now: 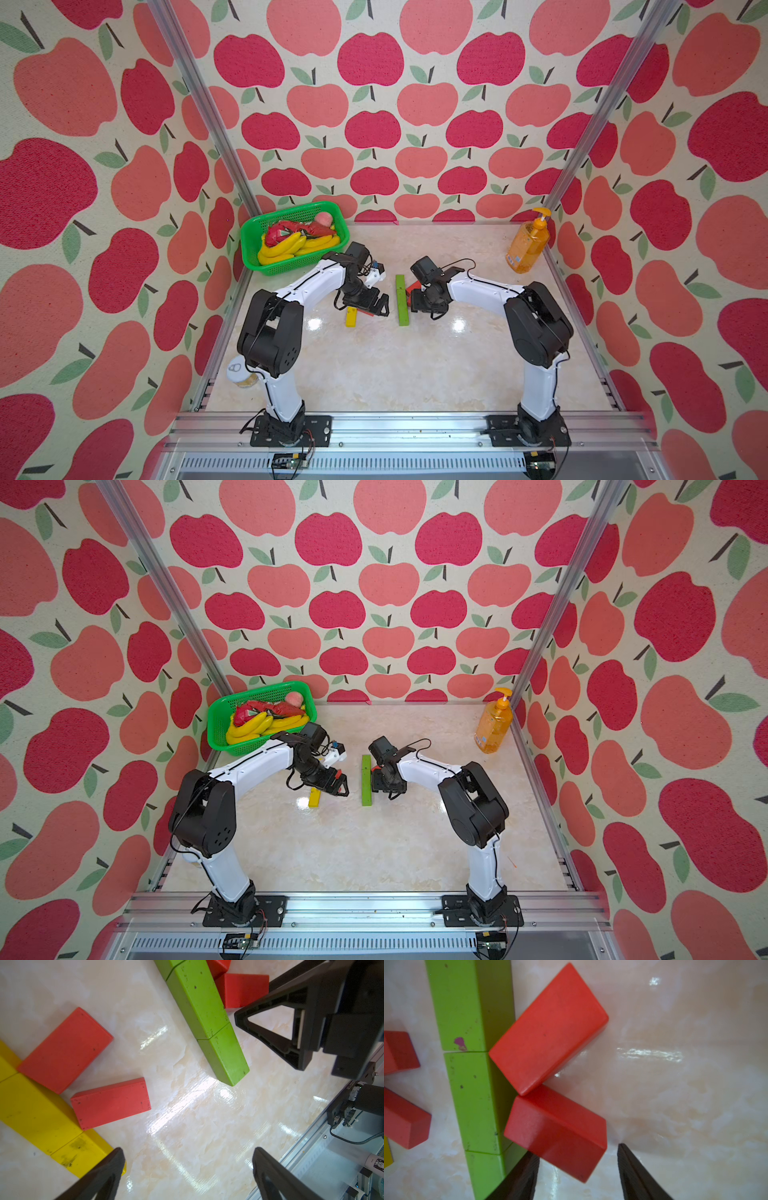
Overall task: Assemble the letter k with building blocks
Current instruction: Assemble the building block at the center of the board.
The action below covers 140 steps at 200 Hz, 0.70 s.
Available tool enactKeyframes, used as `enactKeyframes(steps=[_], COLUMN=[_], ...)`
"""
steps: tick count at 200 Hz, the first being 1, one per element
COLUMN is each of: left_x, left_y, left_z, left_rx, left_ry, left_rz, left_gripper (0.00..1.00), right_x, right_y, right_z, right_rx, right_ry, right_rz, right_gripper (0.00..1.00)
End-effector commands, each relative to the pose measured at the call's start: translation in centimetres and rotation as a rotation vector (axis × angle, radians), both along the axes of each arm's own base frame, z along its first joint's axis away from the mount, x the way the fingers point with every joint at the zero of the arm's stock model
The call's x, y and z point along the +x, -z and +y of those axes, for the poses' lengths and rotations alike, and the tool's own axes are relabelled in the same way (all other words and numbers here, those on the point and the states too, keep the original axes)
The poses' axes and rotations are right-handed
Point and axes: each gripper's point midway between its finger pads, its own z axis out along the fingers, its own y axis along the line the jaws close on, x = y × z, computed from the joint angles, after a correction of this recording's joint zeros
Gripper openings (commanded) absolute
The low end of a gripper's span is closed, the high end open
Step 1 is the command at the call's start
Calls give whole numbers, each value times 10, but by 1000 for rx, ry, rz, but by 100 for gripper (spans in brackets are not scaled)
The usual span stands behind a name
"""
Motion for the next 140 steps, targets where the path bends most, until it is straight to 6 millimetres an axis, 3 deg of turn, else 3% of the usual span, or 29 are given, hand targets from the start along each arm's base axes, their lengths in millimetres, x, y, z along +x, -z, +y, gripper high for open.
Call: enactKeyframes(steps=[1, 46, 90, 109, 140], left_x=[0, -1, 0, 1, 6], left_y=[2, 2, 3, 1, -9], left_z=[0, 0, 0, 2, 6], left_rx=[19, 23, 24, 32, 39], left_ry=[26, 28, 29, 26, 16], left_rz=[7, 9, 11, -1, -63], left_gripper=[99, 99, 99, 99, 98], right_x=[4, 4, -4, -9, -17], right_y=[1, -4, -37, -66, -142], right_z=[4, 7, 5, 5, -7], right_rx=[14, 30, 63, 106, 180], right_ry=[10, 2, -20, -31, -42], right_rz=[7, 0, -54, -92, -210], right_gripper=[63, 63, 64, 64, 69])
